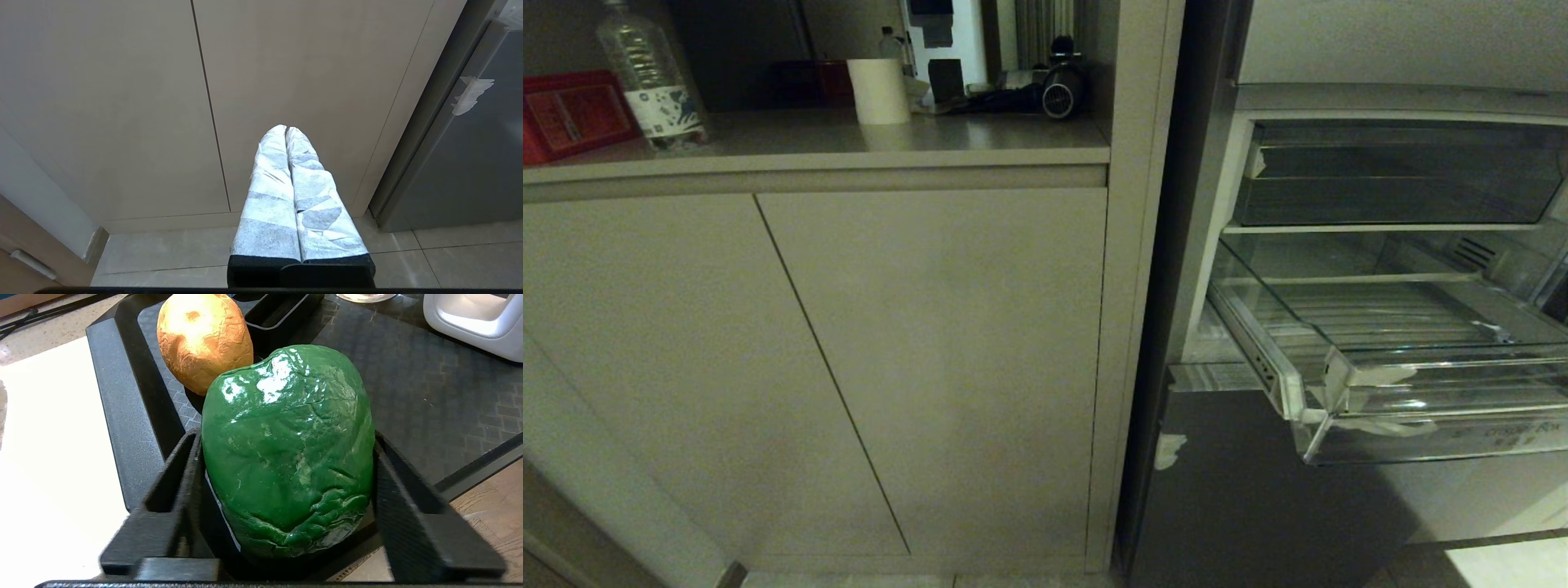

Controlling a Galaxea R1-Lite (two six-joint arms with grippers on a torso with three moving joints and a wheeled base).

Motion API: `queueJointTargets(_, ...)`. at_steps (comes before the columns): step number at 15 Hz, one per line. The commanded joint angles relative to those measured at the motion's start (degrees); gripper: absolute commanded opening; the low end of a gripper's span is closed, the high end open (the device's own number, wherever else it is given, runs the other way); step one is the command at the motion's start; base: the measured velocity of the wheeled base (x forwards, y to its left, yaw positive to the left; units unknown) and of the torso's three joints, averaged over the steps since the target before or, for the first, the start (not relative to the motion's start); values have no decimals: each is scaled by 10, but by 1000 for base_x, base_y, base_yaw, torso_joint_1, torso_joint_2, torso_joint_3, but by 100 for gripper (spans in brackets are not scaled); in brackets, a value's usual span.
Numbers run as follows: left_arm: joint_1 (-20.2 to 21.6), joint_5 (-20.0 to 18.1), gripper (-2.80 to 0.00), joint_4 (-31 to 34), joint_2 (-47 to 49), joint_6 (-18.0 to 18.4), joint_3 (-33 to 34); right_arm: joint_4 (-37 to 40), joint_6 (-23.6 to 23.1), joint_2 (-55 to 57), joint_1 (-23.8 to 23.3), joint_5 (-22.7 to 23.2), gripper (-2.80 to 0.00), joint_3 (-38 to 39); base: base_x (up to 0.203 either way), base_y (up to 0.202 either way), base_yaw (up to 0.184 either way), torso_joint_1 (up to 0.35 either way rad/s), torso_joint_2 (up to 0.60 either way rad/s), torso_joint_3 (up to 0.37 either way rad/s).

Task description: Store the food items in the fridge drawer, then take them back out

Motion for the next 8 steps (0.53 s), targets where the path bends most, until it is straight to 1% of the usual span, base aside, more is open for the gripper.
queueJointTargets(1, 0, 0, -280, 0, 0, 0, 0, -3, 1, 2, 0, 2, -280, 0, 0, 0, 0, 0, 0, 0)
queueJointTargets(4, 0, 0, -280, 0, 0, 0, 0, -1, 2, -8, -1, 2, -280, 0, 0, 0, 0, 0, 0, 0)
queueJointTargets(6, 0, 0, -280, 0, 0, 0, 0, 1, 7, -42, -2, 3, -280, 4, 0, 0, 0, 0, 0, 0)
queueJointTargets(8, 0, 0, -280, 0, 0, 0, 0, 5, 19, -94, -8, 9, -280, 28, 0, 0, 0, 0, 0, 0)
